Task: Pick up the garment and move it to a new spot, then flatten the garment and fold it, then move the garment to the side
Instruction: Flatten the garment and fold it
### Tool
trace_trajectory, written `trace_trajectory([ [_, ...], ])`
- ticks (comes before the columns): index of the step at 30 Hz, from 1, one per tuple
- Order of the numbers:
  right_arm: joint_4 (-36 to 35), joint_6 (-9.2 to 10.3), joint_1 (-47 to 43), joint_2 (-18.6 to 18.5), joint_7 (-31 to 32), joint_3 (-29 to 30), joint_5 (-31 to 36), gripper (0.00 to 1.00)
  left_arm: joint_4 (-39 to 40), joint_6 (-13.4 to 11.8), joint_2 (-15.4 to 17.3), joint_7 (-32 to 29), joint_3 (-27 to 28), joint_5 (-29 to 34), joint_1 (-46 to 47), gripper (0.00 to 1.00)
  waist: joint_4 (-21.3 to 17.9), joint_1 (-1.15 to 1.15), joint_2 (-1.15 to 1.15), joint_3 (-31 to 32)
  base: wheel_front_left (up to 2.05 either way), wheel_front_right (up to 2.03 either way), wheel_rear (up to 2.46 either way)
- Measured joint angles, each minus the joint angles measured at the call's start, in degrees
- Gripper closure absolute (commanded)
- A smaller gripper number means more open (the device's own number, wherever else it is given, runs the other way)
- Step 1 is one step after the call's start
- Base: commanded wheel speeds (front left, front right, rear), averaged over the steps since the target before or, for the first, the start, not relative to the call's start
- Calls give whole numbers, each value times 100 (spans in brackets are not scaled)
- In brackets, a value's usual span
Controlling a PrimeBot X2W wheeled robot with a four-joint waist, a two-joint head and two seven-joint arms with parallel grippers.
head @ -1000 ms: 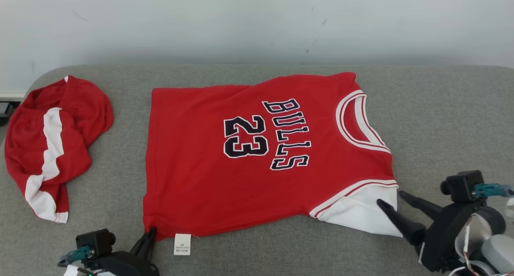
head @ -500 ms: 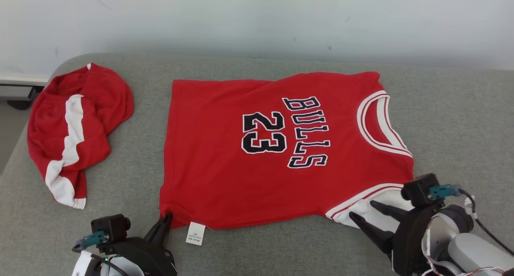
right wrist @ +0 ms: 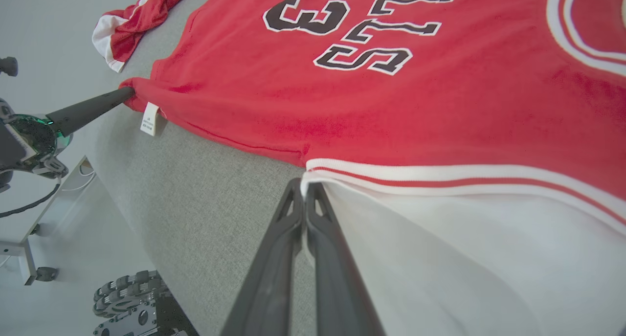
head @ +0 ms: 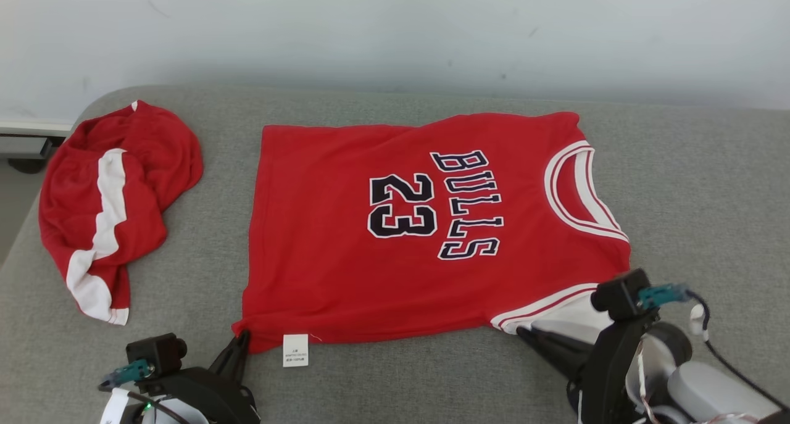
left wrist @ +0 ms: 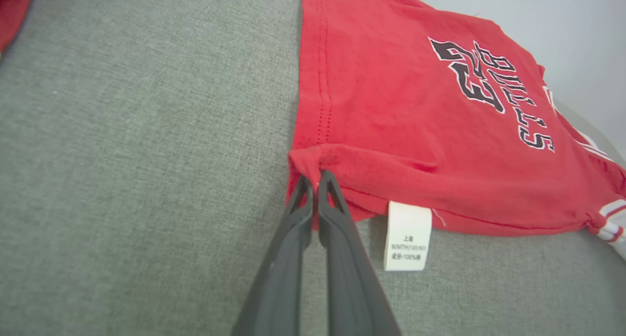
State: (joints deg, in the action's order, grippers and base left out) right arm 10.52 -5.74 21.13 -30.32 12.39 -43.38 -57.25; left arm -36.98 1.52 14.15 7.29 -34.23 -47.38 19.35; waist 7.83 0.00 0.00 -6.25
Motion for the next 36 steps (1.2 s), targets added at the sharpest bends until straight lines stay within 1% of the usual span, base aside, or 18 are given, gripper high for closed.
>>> trace_trajectory([
  [2, -120, -32, -96, -13, 107, -90, -38, 100, -38, 0, 24, 11, 20, -5, -1, 100, -48, 0, 0, 4, 0, 0, 0],
  [11, -192, -31, -470, -112, 372, -347, -70, 100, -111, 8, -21, 35, -7, -5, 3, 100, -204, 0, 0, -32, 0, 0, 0],
  [12, -194, -31, -505, -110, 402, -381, -70, 70, -120, 9, -23, 35, -7, -5, 3, 100, -210, 0, 0, -35, 0, 0, 0],
  [13, -205, -31, -542, -107, 427, -401, -76, 34, -131, 18, -22, 35, -7, -5, 4, 100, -216, 0, 0, -38, 0, 0, 0],
  [14, -218, -31, -556, -96, 434, -413, -100, 29, -148, 38, -15, 36, -1, -5, 4, 100, -224, 0, 0, -39, 0, 0, 0],
  [15, -245, -31, -552, -77, 455, -412, -149, 29, -170, 48, -8, 40, 11, -7, 3, 100, -237, 0, 0, -39, 0, 0, 0],
  [16, -285, -31, -547, -63, 480, -407, -194, 24, -194, 49, 1, 40, 19, -7, 3, 100, -254, 0, 0, -35, 0, 0, 0],
  [17, -326, -31, -550, -65, 486, -397, -235, 9, -218, 49, 9, 40, 20, -8, 3, 100, -272, 0, 0, -30, 0, 0, 0],
  [18, -357, -31, -553, -73, 525, -372, -299, 0, -240, 49, 12, 42, 21, -8, 3, 100, -291, 0, 0, -23, 0, 0, 0],
  [22, -559, -32, -622, -166, 527, -218, -514, 0, -253, 49, 5, 59, 19, -8, 3, 100, -345, 0, 0, -4, 0, 0, 0],
  [26, -917, -32, -784, -380, 509, 81, -872, 0, -275, 51, 0, 82, 19, -13, 3, 100, -404, 0, 0, 9, 0, 0, 0],
  [28, -1031, -14, -806, -517, 439, 232, -936, 0, -288, 51, -1, 83, 19, -13, 3, 100, -427, 0, 0, 14, 0, 0, 0],
  [29, -1069, 42, -806, -603, 415, 314, -936, 0, -292, 52, 0, 90, 19, -13, 3, 100, -438, 0, 0, 16, 0, 0, 0],
  [31, -1037, 243, -807, -828, 386, 419, -833, 0, -301, 52, -2, 92, 18, -13, 3, 100, -459, 0, 0, 21, 0, 0, 0],
  [33, -979, 401, -845, -1044, 370, 481, -686, 0, -304, 52, -11, 116, 13, -13, 3, 100, -474, 0, 0, 24, 0, 0, 0],
  [36, -880, 603, -973, -1156, 350, 442, -476, 0, -303, 53, -40, 138, 2, -13, 3, 100, -479, 0, 0, 21, 0, 0, 0],
])
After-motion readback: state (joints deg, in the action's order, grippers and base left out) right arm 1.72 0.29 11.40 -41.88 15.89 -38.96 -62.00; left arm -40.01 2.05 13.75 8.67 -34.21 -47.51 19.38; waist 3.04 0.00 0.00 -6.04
